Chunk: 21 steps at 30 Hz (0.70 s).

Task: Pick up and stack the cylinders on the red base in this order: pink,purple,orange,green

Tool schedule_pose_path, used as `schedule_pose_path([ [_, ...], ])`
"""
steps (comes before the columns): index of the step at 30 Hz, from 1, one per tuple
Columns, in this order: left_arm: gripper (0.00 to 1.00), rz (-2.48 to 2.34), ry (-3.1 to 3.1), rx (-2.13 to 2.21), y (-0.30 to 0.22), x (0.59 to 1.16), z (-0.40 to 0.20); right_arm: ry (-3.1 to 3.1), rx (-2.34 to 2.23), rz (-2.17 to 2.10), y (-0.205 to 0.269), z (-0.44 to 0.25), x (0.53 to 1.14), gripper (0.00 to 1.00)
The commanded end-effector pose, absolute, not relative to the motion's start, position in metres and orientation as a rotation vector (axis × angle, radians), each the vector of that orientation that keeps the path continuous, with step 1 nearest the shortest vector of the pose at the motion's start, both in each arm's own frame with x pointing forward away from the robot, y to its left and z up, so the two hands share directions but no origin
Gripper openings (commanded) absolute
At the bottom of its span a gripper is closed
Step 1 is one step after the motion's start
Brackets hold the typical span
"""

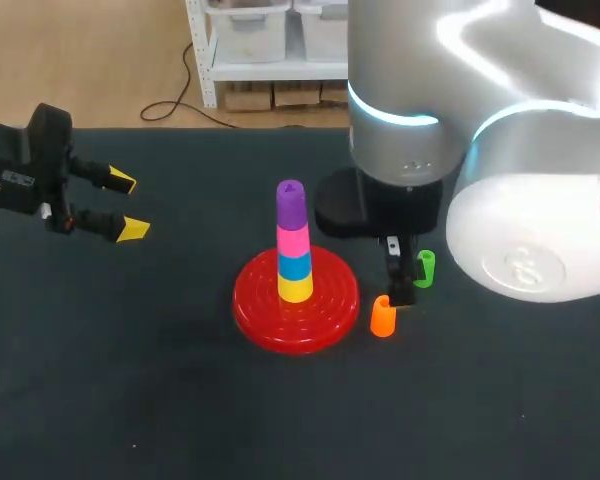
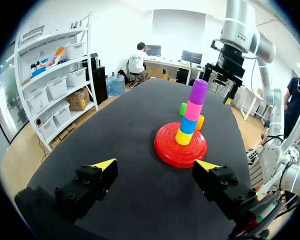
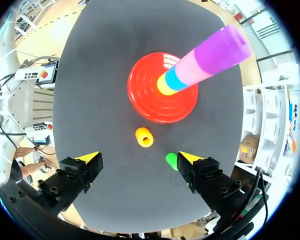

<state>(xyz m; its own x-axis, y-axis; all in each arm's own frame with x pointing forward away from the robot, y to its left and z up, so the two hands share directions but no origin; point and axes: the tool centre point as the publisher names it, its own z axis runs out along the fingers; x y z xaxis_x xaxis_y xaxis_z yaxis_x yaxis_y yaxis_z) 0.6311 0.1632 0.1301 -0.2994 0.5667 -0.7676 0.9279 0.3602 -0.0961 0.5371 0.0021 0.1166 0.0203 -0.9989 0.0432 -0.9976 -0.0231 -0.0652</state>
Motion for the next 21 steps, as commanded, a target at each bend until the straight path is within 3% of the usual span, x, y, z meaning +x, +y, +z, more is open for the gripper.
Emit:
schedule_pose_path([
  [1, 1.0, -0.724, 1.978, 1.291, 0.164, 0.631, 0.129, 2.179, -2.22, -0.095, -0.002, 0.1, 0.536, 1.0],
  [21, 1.0, -0.724, 1.978, 1.291, 0.164, 0.631, 0.129, 2.301, -2.202, 0.008, 0.001, 0.039, 0.559, 1.0],
])
